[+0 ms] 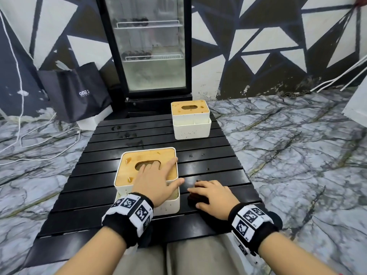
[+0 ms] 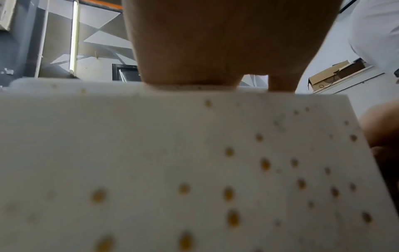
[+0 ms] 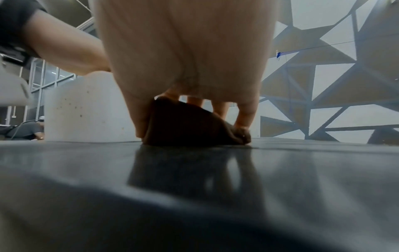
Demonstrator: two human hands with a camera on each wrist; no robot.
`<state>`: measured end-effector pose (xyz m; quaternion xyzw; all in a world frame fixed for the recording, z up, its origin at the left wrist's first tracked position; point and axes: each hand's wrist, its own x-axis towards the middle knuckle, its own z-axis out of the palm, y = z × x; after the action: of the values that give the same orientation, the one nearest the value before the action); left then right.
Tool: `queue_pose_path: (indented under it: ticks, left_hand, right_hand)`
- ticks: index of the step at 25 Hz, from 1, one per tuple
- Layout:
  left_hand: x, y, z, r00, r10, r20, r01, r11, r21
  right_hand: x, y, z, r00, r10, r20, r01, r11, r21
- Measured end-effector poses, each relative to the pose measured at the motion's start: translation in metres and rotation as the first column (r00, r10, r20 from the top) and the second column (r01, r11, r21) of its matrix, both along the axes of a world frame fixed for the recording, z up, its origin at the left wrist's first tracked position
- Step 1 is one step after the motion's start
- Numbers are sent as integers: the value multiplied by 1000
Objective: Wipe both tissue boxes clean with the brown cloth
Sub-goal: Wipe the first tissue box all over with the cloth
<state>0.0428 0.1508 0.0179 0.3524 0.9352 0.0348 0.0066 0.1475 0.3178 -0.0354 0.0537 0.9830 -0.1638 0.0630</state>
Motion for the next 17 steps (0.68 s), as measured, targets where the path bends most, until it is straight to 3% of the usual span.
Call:
queue_pose_path:
  ticks: [7, 12, 15, 17]
  left_hand:
    - [-1, 1, -7, 999, 23, -31, -21, 996, 87]
    - [2, 0, -8, 997, 49, -60, -43, 994, 104]
    - [2, -5, 3, 999, 53, -10, -50, 974, 221]
    - [2, -9, 15, 998, 48, 49, -63, 919, 388]
  right_hand:
    - [4, -8, -7, 998, -28, -61, 31, 998, 60]
    - [7, -17, -14, 992, -57, -113, 56, 998, -7]
    - [6, -14, -6, 985, -123, -124, 97, 975, -198]
    - [4, -9, 9, 960, -213, -182, 137, 923, -360]
